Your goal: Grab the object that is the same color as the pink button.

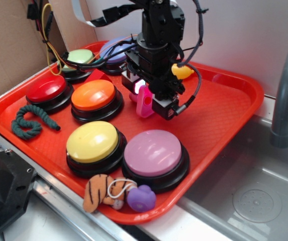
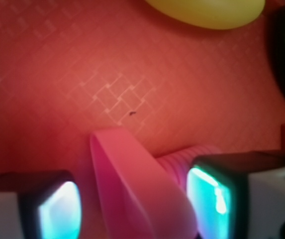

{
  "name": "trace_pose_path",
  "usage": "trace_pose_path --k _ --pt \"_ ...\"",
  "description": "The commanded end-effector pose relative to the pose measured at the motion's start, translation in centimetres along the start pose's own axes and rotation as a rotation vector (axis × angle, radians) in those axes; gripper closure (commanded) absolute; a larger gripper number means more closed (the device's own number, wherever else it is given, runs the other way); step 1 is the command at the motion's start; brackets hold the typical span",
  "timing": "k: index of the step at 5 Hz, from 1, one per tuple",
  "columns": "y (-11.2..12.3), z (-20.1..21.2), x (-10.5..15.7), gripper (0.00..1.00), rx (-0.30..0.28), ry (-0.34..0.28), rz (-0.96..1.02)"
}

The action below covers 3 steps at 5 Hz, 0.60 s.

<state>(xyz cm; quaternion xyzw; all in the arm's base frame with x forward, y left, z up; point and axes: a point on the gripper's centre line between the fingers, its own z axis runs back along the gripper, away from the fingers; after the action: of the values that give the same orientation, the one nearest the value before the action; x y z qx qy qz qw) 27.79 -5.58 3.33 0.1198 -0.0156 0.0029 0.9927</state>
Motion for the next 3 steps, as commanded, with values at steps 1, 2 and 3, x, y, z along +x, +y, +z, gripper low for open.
trace_pose_path --k 1,2,3 --pt "0.9 1.9 0.8 1.0 -0.018 -0.051 0.032" --pt "1.2 2.9 0.5 1.0 -0.03 -0.067 0.036" --pt "1.4 4.6 0.2 1.0 -0.082 -0.048 0.006"
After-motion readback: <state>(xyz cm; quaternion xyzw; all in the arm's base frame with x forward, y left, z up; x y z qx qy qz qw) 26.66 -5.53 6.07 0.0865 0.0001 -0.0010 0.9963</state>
